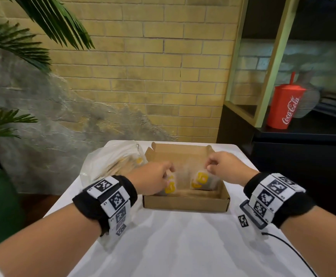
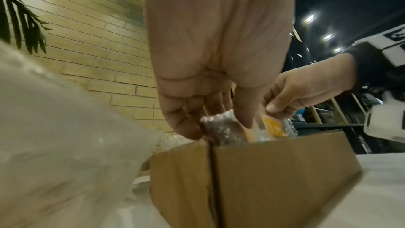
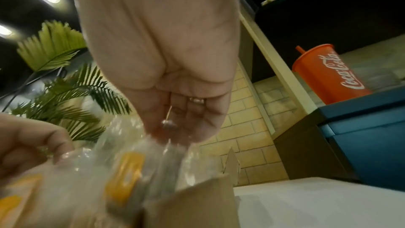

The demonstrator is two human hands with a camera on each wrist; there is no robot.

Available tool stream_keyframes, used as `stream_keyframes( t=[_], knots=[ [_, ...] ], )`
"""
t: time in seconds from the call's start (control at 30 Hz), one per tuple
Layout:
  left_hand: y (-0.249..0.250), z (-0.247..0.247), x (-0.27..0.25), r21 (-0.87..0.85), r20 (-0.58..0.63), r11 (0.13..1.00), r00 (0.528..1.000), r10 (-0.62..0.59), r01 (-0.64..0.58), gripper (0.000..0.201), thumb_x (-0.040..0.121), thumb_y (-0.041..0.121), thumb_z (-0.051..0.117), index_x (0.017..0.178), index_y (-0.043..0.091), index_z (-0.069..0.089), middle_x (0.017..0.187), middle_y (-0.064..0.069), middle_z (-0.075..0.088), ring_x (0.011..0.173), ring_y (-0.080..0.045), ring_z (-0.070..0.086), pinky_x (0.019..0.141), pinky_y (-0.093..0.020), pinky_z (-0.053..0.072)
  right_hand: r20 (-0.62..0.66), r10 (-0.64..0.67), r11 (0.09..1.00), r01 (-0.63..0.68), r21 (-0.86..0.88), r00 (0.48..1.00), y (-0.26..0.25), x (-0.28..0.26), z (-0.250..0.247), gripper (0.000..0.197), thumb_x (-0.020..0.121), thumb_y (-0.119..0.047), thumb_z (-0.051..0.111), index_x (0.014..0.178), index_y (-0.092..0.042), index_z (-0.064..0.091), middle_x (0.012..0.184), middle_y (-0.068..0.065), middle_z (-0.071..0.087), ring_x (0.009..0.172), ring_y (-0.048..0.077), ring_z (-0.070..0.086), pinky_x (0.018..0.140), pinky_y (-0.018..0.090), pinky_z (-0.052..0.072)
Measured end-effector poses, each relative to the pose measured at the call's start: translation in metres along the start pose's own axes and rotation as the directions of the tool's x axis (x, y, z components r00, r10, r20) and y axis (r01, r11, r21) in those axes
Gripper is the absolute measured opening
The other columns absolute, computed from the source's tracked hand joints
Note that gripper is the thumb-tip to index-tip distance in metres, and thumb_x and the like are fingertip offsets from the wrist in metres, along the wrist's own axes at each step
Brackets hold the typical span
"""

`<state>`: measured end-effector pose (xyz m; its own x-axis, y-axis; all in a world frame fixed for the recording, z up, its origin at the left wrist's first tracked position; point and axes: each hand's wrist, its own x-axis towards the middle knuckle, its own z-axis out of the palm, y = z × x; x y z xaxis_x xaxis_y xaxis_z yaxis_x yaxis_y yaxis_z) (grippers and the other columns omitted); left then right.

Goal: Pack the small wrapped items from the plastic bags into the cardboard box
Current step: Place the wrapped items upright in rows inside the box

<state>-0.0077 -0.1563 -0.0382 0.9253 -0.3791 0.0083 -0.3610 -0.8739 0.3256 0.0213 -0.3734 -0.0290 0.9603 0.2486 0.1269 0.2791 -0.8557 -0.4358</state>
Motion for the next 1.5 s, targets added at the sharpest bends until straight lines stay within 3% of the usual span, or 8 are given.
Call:
stream_keyframes(
  t=[0.13, 0.23, 0.37, 0.47, 0.83, 1.07, 1.27, 1.5],
  knots=[
    [-0.002, 0.003, -0.002, 0.092, 0.093, 0.996, 0.996, -0.002, -0.007, 0.033, 0.090, 0.013, 0.053, 0.122, 0.018, 0.051, 0.109, -0.002, 0.059, 0.089, -0.014, 0.048, 0.073, -0.023, 0.037, 0.159, -0.008, 0.987, 0.033, -0.155, 0.987, 0.000, -0.004, 0.004, 0.017, 0.087, -0.005, 0.052, 0.086, -0.016, 0.065, 0.080, -0.004, 0.057, 0.082, 0.014, 0.052, 0.061, 0.012, 0.037],
    [-0.006, 0.002, -0.002, 0.067, 0.076, 0.998, 0.997, -0.010, 0.004, 0.034, 0.088, 0.008, 0.053, 0.120, 0.019, 0.050, 0.101, -0.001, 0.057, 0.092, -0.016, 0.051, 0.075, -0.025, 0.040, 0.191, -0.016, 0.978, 0.056, -0.201, 0.982, 0.000, -0.005, 0.004, 0.019, 0.085, -0.002, 0.052, 0.086, -0.015, 0.066, 0.082, -0.002, 0.059, 0.082, 0.014, 0.053, 0.064, 0.015, 0.040],
    [-0.009, -0.002, -0.002, 0.010, 0.007, 1.000, 1.000, -0.013, 0.013, 0.029, 0.089, 0.004, 0.050, 0.111, 0.022, 0.045, 0.087, 0.005, 0.050, 0.086, -0.016, 0.049, 0.072, -0.026, 0.039, 0.004, -0.022, 0.997, 0.022, -0.077, 1.000, 0.005, 0.000, -0.008, 0.018, 0.085, 0.000, 0.052, 0.086, -0.010, 0.066, 0.080, 0.000, 0.059, 0.081, 0.016, 0.053, 0.067, 0.020, 0.043],
    [-0.009, -0.003, -0.001, 0.015, -0.015, 1.000, 1.000, -0.013, 0.013, 0.027, 0.089, 0.002, 0.048, 0.106, 0.022, 0.049, 0.094, 0.003, 0.057, 0.087, -0.017, 0.052, 0.073, -0.026, 0.042, -0.113, 0.010, 0.998, -0.003, 0.057, 0.994, 0.009, 0.002, -0.019, 0.017, 0.084, 0.001, 0.053, 0.079, -0.012, 0.063, 0.071, -0.004, 0.055, 0.072, 0.012, 0.051, 0.062, 0.018, 0.040],
    [-0.011, 0.001, 0.003, 0.071, 0.015, 0.997, 1.000, 0.009, -0.010, 0.031, 0.086, 0.006, 0.050, 0.108, 0.024, 0.062, 0.111, 0.005, 0.062, 0.100, -0.015, 0.056, 0.087, -0.031, 0.048, -0.084, 0.012, 1.000, -0.011, 0.009, 0.996, 0.009, 0.002, -0.004, 0.018, 0.087, -0.002, 0.051, 0.083, -0.015, 0.063, 0.081, 0.002, 0.061, 0.079, 0.016, 0.055, 0.063, 0.018, 0.040],
    [-0.012, 0.005, 0.006, 0.063, 0.012, 0.997, 0.999, 0.031, -0.032, 0.018, 0.089, 0.015, 0.055, 0.100, 0.018, 0.069, 0.102, 0.003, 0.066, 0.084, -0.010, 0.050, 0.072, -0.021, 0.037, -0.169, -0.012, 0.998, 0.021, 0.051, 0.986, 0.003, 0.005, -0.001, 0.020, 0.088, -0.004, 0.049, 0.080, -0.020, 0.058, 0.080, 0.000, 0.058, 0.082, 0.019, 0.056, 0.069, 0.025, 0.042],
    [-0.013, 0.007, 0.009, 0.054, 0.022, 0.998, 1.000, 0.021, -0.022, 0.018, 0.089, 0.016, 0.055, 0.099, 0.016, 0.070, 0.104, 0.001, 0.066, 0.086, -0.011, 0.052, 0.073, -0.021, 0.039, 0.073, 0.023, 0.977, -0.007, -0.212, 0.997, 0.002, 0.001, 0.009, 0.023, 0.090, -0.005, 0.048, 0.105, -0.017, 0.061, 0.103, 0.004, 0.061, 0.096, 0.021, 0.057, 0.083, 0.027, 0.047],
    [-0.014, 0.007, 0.008, 0.063, 0.010, 0.998, 1.000, -0.001, 0.001, 0.021, 0.090, 0.016, 0.053, 0.096, 0.012, 0.072, 0.105, -0.002, 0.067, 0.094, -0.019, 0.059, 0.081, -0.029, 0.048, 0.125, 0.110, 0.936, -0.060, -0.348, 0.986, -0.004, 0.001, 0.005, 0.036, 0.087, 0.002, 0.050, 0.117, -0.018, 0.054, 0.117, 0.009, 0.055, 0.107, 0.027, 0.055, 0.093, 0.029, 0.046]
  ],
)
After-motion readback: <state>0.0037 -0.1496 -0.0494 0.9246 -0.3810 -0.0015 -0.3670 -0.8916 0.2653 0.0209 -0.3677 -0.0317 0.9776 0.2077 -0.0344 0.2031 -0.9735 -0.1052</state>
